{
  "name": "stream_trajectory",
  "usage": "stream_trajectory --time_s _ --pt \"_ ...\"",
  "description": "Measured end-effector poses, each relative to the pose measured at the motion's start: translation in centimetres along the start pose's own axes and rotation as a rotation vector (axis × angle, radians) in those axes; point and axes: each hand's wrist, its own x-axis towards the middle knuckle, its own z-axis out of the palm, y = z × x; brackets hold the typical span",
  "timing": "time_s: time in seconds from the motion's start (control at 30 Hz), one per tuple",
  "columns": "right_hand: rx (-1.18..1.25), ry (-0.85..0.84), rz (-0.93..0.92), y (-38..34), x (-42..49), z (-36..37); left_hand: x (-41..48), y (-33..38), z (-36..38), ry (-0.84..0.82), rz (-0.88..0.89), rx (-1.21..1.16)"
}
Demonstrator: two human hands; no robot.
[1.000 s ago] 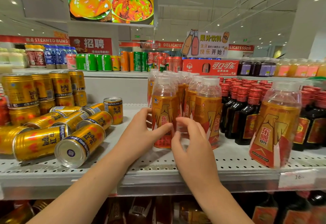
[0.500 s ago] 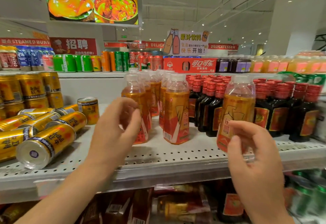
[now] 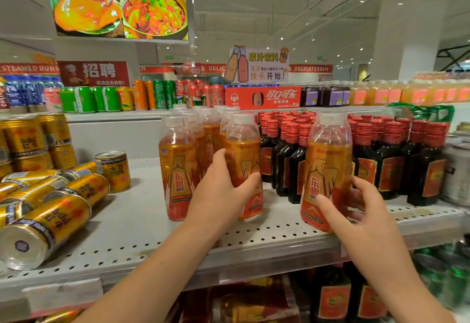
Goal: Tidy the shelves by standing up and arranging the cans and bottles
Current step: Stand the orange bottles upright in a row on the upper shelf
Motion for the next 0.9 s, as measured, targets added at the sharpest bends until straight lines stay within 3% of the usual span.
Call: stream_trajectory --time_s 0.33,0.67,0.9 --pt "0.012 -0.112 -0.025 -1.0 0.5 3.9 -1.9 -0.4 -2.7 -0.046 0.051 -0.044" --pt "-0.020 -0.368 -0.065 0.0 3.3 5.8 -3.7 -0.3 -4.2 0.043 0.014 -0.014" --pt "-0.008 -0.424 -0.112 0.2 3.7 7.7 -4.3 -0.6 -4.9 0.145 -0.057 0.077"
